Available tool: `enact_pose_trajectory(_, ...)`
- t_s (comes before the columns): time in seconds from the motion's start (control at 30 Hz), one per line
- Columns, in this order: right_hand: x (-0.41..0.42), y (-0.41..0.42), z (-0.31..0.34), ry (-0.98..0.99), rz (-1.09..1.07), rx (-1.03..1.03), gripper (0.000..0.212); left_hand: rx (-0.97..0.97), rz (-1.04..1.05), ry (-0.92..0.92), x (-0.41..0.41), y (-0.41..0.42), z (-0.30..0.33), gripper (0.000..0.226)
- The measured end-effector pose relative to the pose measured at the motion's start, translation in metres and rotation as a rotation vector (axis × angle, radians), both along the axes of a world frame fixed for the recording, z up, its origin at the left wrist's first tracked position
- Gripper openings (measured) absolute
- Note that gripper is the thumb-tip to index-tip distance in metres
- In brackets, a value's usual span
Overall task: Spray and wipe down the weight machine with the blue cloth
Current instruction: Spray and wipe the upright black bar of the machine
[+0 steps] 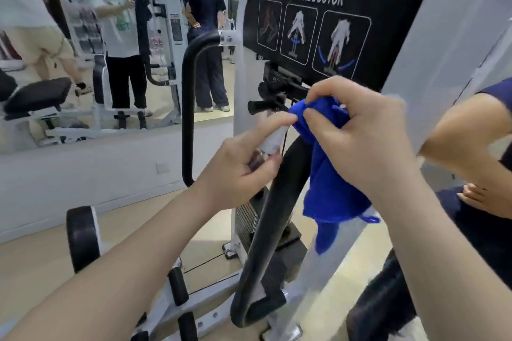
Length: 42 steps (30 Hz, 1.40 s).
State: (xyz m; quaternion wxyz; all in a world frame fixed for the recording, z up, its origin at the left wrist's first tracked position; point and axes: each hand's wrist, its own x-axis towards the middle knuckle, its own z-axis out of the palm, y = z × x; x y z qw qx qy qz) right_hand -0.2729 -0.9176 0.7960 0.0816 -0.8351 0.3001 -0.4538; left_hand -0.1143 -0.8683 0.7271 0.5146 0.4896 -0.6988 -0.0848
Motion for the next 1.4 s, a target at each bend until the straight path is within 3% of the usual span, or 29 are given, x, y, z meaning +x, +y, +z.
enact_pose_trajectory(0.23, -0.020, -0.017, -0.001, -0.106, 0.047, 0.012, 0.009, 0.056, 0.097, -0.112, -0.016, 0.003, 0.018, 0.044)
enact_pose_trajectory(0.4, -0.019, -0.019, -0.001, -0.112, 0.069, -0.060, 0.010, 0.005, 0.184, -0.168, -0.025, 0.003, 0.014, 0.031)
enact_pose_trajectory(0.53, -0.011, -0.008, -0.006, -0.007, 0.045, -0.183, 0.014, 0.033, 0.190, -0.011, -0.027, 0.007, 0.003, 0.038)
enact_pose_trajectory(0.63, 0.000, 0.006, -0.019, 0.214, -0.087, -0.390, 0.008, 0.136, 0.229, 0.128, -0.024, 0.012, -0.003, 0.050)
enact_pose_trajectory(0.73, -0.006, -0.007, -0.015, 0.312, -0.165, -0.467, 0.009, 0.214, 0.174, 0.162, -0.020, 0.014, -0.010, 0.030)
enact_pose_trajectory(0.83, -0.031, -0.051, 0.010, 0.229, -0.367, -0.218, 0.016, 0.280, 0.129, 0.115, -0.022, 0.015, -0.016, 0.018)
enact_pose_trajectory(0.9, -0.039, -0.060, 0.013, 0.089, -0.240, -0.077, 0.021, 0.292, 0.135, 0.152, -0.024, 0.014, -0.019, 0.023)
enact_pose_trajectory(1.0, -0.012, -0.014, -0.011, 0.085, -0.046, -0.197, 0.014, 0.269, 0.128, 0.239, -0.025, 0.014, -0.020, 0.029)
enact_pose_trajectory(1.13, 0.003, 0.013, -0.032, 0.301, -0.127, -0.392, 0.013, 0.255, 0.092, 0.339, -0.024, 0.018, -0.032, 0.025)
enact_pose_trajectory(1.2, -0.008, -0.004, -0.024, 0.228, -0.244, -0.468, 0.006, 0.281, 0.077, 0.338, -0.023, 0.020, -0.038, 0.027)
enact_pose_trajectory(1.27, -0.017, -0.019, -0.014, 0.100, -0.361, -0.420, 0.006, 0.322, 0.087, 0.341, -0.022, 0.023, -0.044, 0.024)
enact_pose_trajectory(1.33, -0.020, -0.026, -0.011, -0.009, -0.346, -0.314, 0.010, 0.378, 0.091, 0.356, -0.021, 0.026, -0.048, 0.021)
enact_pose_trajectory(1.4, -0.015, -0.021, -0.019, -0.023, -0.319, -0.348, 0.007, 0.424, 0.089, 0.367, -0.022, 0.027, -0.053, 0.016)
